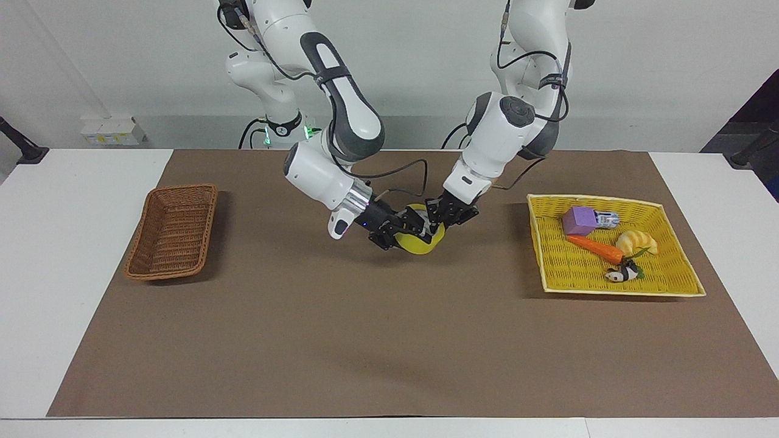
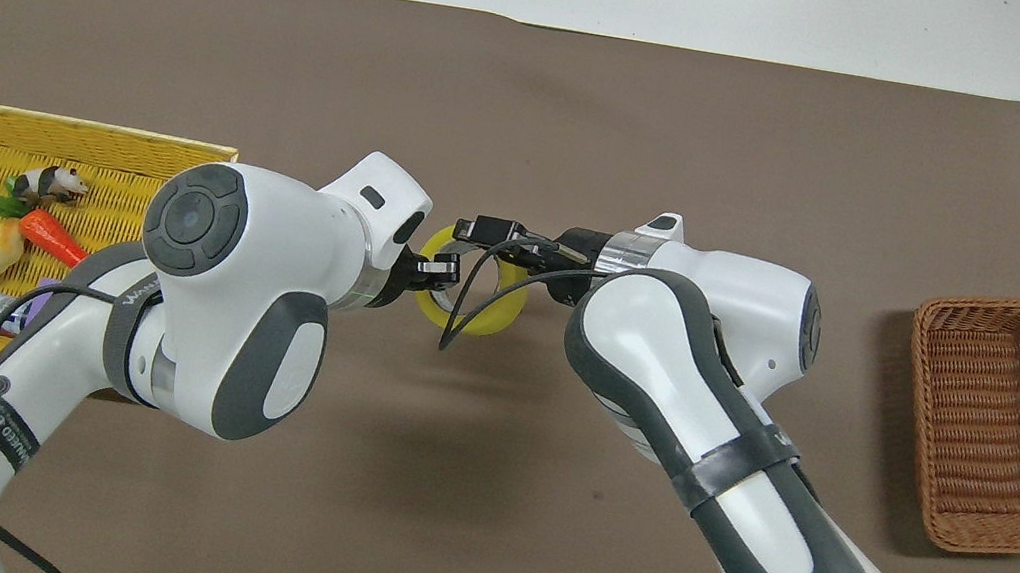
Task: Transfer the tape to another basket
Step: 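Grasp the tape with the right gripper while the left gripper releases it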
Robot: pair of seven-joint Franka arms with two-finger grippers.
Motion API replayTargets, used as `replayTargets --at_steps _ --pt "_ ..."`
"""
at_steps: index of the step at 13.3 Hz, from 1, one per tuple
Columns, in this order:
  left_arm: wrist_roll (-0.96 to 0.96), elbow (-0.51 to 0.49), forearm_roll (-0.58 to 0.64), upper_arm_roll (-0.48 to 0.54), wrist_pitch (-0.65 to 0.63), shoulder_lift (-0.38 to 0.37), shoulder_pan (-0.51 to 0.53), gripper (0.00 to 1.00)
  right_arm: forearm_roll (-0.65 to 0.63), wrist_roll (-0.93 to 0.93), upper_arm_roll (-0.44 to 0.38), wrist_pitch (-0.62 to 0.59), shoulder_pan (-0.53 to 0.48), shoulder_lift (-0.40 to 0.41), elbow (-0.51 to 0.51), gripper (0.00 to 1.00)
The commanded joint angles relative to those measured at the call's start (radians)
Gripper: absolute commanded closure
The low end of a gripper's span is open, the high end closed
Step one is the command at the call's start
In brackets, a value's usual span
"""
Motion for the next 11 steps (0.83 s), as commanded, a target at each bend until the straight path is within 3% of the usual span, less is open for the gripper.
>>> replayTargets --at_steps 1,4,5,7,8,11 --pt "-0.002 0.078 -0.013 0.019 0.035 0.022 0.016 1.0 0.011 -0.053 0.003 0.008 0.007 -0.011 -0.055 1.0" --pt "-0.002 0.1 -0.012 0.021 0.033 0.037 0.028 0.95 0.011 -0.053 0.003 0.008 0.007 -0.011 -0.055 1.0" --pt "-0.002 0.106 -0.01 0.021 0.035 0.04 0.036 0.78 0.011 -0.052 0.003 0.008 0.005 -0.011 -0.055 1.0" --pt "0.017 0.112 0.0 0.025 0.03 0.043 0.038 0.07 0.011 -0.05 0.001 0.008 0.007 -0.013 -0.059 1.0" --pt "0.015 0.111 0.005 0.025 0.026 0.045 0.047 0.0 0.011 -0.05 0.003 0.008 0.005 -0.013 -0.062 1.0" --pt "0.059 0.106 0.02 0.03 -0.041 0.002 0.106 0.0 -0.008 -0.044 0.001 0.01 0.007 -0.016 -0.075 1.0"
